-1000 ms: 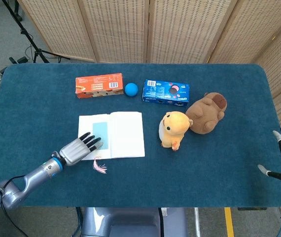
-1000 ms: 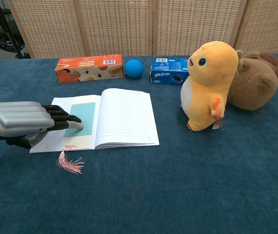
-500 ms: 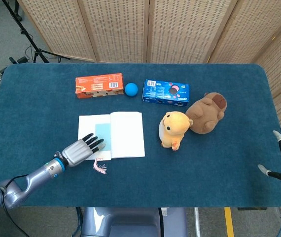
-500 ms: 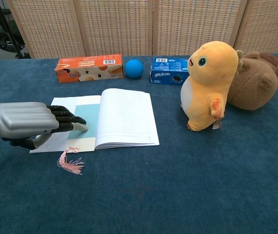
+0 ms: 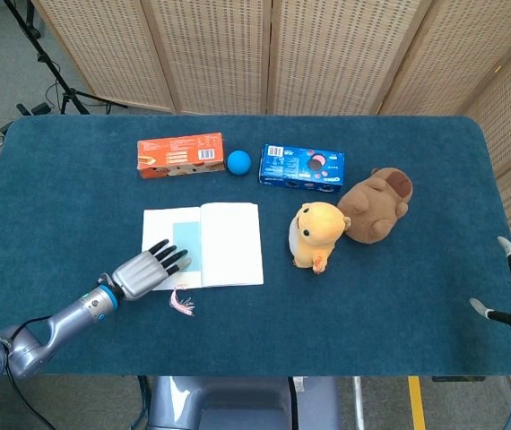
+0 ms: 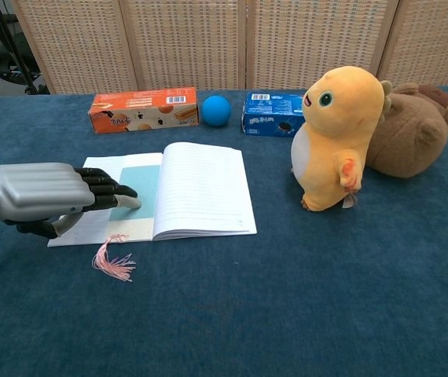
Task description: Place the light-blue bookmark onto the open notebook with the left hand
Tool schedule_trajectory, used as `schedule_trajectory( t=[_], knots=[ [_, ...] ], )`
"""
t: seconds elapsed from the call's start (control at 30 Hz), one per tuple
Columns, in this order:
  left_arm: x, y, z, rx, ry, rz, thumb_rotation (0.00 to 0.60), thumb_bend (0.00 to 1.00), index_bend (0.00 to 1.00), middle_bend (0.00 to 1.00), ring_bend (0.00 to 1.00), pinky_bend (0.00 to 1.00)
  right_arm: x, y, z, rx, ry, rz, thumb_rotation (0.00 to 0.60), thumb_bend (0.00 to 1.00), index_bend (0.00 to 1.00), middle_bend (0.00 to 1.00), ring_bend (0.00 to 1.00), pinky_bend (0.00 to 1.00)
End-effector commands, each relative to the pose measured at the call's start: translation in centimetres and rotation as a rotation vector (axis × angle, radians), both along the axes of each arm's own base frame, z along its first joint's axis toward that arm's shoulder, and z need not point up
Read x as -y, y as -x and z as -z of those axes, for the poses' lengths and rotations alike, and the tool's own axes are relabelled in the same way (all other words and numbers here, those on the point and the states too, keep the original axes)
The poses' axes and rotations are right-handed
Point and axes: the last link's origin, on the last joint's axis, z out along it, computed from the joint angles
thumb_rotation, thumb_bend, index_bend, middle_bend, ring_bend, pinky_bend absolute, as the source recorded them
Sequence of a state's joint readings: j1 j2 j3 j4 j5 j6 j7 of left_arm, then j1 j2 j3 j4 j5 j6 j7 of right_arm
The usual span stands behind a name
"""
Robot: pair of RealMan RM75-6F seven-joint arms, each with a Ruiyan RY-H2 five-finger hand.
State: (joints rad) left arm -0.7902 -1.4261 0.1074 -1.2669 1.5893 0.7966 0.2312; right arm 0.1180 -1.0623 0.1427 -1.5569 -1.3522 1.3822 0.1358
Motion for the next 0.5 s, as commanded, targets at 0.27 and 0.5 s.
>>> schedule_trajectory(
  t=[0.27, 0.5],
  knots=[
    [0.12, 0.27, -0.09, 0.013, -0.004, -0.001, 0.600, 1.00, 0.00, 0.00, 0.00, 0.00, -0.03, -0.05, 0.10, -0.003, -0.002, -0.001, 0.600, 0.00, 0.00, 0.00, 0.00, 0.00],
    [0.19, 0.05, 0.16, 0.020, 0.004, 0.007, 0.600, 1.00, 0.00, 0.00, 0.00, 0.00, -0.06, -0.05, 0.02, -0.002, -0.001, 0.000, 0.600, 0.00, 0.00, 0.00, 0.00, 0.00]
  ],
)
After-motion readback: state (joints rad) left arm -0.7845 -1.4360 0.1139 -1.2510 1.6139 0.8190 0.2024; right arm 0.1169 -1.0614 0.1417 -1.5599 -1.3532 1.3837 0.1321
